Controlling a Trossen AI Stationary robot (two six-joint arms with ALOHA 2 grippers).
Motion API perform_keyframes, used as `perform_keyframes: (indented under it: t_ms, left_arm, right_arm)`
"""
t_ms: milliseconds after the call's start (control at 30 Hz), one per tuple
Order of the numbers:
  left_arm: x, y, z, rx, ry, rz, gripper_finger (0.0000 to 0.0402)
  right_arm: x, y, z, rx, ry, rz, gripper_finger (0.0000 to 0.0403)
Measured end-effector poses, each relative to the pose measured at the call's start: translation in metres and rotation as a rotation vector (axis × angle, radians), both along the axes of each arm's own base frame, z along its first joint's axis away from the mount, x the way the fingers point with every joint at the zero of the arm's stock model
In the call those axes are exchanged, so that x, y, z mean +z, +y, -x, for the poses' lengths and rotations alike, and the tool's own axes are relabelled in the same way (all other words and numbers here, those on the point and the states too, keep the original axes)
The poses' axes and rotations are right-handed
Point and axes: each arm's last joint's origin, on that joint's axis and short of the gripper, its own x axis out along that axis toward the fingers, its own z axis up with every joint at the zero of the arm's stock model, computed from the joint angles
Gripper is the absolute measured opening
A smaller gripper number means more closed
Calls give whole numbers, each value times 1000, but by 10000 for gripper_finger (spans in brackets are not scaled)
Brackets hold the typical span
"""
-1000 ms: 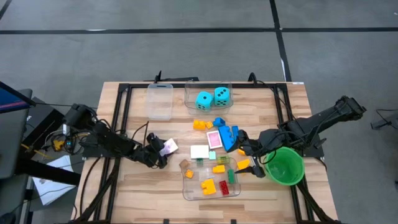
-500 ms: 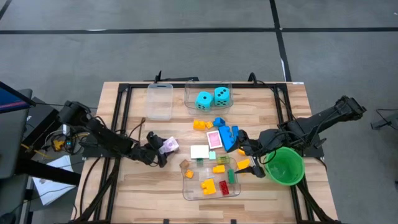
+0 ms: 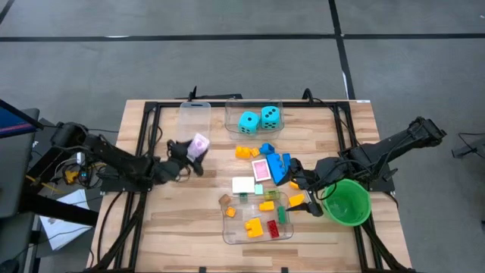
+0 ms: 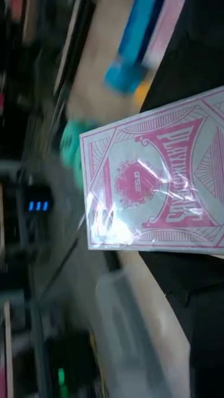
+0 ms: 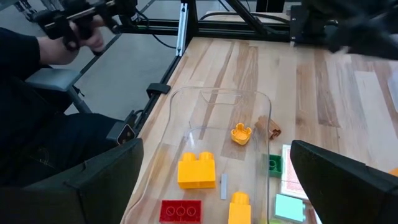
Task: Pick & Place Toys
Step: Put the pink deck of cards box into the white bin
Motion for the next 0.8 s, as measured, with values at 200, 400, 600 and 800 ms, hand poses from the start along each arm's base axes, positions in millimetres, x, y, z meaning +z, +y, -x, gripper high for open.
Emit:
perform_keyframes:
  t_ms: [200,400,600,800]
  left_arm:
    - [6,47,-1,150,-42,17,312]
    - [2,88,5,221,-80,96,312]
    - [-3,110,7,242,-95,125,310]
    - [-16,121,1,282,-20,151,314]
  right_arm:
    - [-1,-5,-3,-22,3,1,397]
    - [-8,-7,-12,-45,31,12,397]
    - [-11,-15,-17,-71,39,23,397]
    - [-6,-17,-13,-69,17,15,397]
